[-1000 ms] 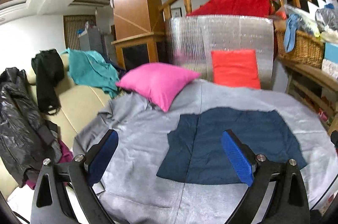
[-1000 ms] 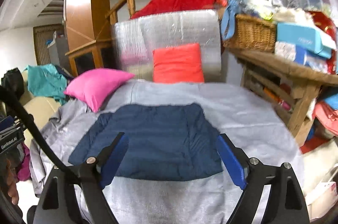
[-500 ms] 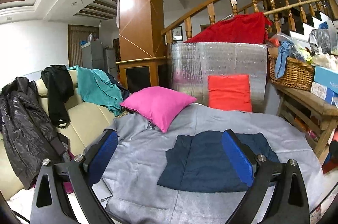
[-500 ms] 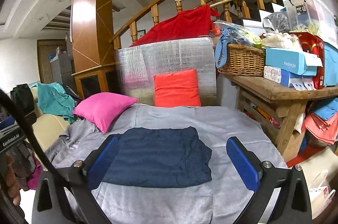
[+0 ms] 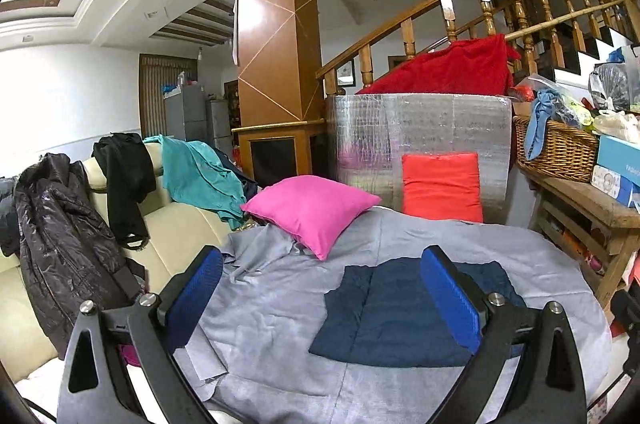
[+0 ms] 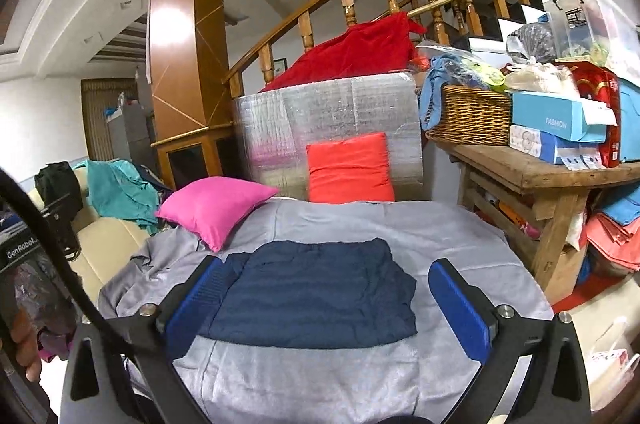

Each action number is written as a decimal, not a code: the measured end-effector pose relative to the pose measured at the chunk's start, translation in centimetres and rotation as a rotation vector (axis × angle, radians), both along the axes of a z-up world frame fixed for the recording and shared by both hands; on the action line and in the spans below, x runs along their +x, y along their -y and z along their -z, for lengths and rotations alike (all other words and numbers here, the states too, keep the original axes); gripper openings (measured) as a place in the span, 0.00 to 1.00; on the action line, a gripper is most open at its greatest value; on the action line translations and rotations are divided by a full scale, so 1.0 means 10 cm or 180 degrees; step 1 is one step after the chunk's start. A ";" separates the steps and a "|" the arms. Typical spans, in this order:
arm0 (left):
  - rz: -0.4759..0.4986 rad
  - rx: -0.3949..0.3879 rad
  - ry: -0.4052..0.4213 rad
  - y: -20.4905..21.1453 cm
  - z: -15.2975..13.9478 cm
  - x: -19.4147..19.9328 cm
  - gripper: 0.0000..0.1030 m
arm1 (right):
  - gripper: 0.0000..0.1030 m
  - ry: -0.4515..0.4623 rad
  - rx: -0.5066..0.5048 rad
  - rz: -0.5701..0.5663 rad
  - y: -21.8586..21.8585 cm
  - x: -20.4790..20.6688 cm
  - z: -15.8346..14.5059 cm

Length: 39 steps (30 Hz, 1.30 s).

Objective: Fold large clothes

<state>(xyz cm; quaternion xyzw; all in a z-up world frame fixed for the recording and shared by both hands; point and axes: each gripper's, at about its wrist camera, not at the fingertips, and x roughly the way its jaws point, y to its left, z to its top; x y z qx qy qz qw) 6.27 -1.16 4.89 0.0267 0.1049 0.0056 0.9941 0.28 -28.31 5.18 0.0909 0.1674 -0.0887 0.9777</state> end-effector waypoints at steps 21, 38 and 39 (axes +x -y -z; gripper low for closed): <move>0.0008 0.0052 -0.0112 -0.03 0.07 0.00 0.97 | 1.00 -0.0051 -0.0004 -0.0042 -0.14 0.04 0.09; 0.0036 0.0055 -0.0056 -0.06 0.05 -0.07 0.97 | 1.00 -0.0049 -0.0048 -0.0016 -0.19 0.00 0.07; 0.0027 0.0055 -0.0056 -0.05 0.05 -0.07 0.97 | 1.00 -0.0056 -0.0055 -0.0013 -0.19 0.00 0.07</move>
